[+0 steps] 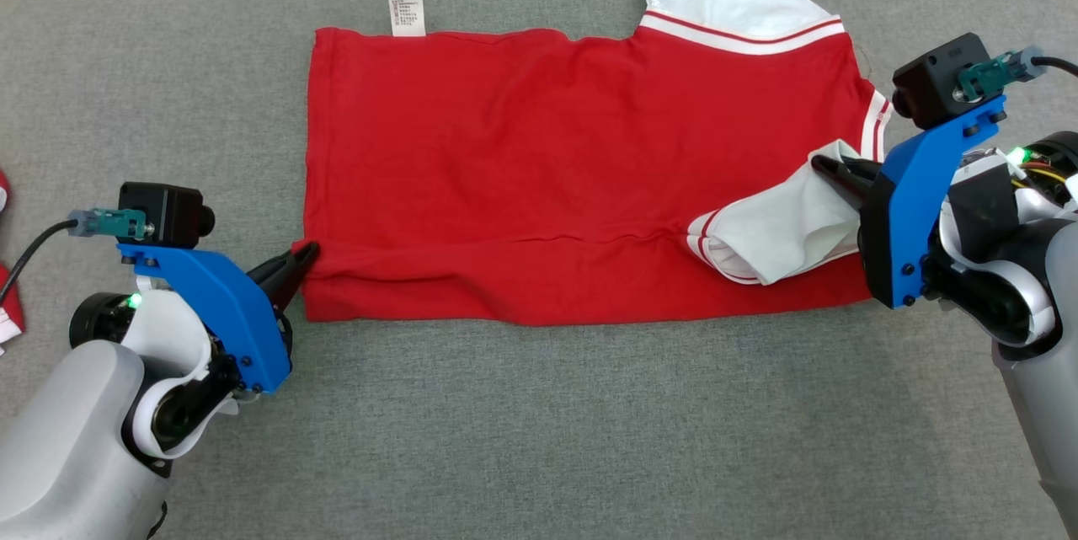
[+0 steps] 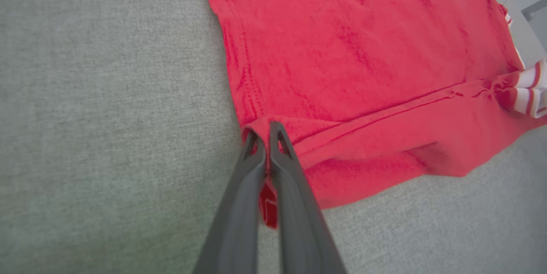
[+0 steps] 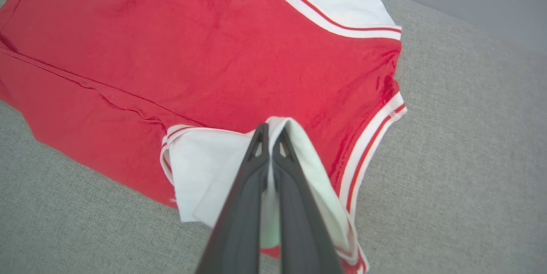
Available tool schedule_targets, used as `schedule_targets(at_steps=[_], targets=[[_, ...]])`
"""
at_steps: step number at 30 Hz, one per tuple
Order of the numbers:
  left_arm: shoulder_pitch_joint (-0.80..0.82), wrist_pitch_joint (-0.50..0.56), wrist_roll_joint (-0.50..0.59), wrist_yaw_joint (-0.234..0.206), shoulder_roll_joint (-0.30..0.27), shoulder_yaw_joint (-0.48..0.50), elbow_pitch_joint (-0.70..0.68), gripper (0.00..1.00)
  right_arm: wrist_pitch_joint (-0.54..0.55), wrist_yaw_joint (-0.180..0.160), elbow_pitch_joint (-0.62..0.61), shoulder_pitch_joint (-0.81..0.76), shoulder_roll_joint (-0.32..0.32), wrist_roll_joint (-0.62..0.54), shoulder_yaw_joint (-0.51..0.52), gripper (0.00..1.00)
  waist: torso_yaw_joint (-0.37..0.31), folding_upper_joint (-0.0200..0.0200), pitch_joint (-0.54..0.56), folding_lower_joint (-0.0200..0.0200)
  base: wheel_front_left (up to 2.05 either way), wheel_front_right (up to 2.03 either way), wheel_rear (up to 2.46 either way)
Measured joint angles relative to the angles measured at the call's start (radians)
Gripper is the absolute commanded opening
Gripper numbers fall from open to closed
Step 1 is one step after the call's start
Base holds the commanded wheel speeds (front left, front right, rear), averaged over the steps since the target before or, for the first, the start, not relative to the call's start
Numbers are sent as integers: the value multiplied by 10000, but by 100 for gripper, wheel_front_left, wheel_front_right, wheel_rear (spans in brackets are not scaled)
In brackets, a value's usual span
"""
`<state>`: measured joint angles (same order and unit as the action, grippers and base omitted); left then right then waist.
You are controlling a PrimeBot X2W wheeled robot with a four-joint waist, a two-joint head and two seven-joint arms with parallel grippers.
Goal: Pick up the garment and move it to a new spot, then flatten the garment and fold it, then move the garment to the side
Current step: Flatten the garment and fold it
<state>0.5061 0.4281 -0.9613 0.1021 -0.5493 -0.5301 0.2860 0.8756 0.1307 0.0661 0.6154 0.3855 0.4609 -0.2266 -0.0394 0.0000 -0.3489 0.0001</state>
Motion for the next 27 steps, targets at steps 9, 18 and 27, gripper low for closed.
schedule_targets(at_steps=[9, 18, 27], targets=[[-35, -173, -148, -90, 316, -35, 500, 100, -1528, 0, 583, 358, -17, 77, -265, 100, 192, 0, 186, 0, 0, 0, 0], [-1416, -3009, 249, -1045, 890, 635, 228, 100, -2681, -2, 897, -423, -102, 96, 378, 100, 414, 0, 747, -1, 0, 0, 0], [-2472, -4103, 1053, -1979, 1237, 351, -132, 100, -2111, -2, 35, -2381, -978, -1179, 2533, 100, 542, 0, 1000, -3, 0, 0, 0]])
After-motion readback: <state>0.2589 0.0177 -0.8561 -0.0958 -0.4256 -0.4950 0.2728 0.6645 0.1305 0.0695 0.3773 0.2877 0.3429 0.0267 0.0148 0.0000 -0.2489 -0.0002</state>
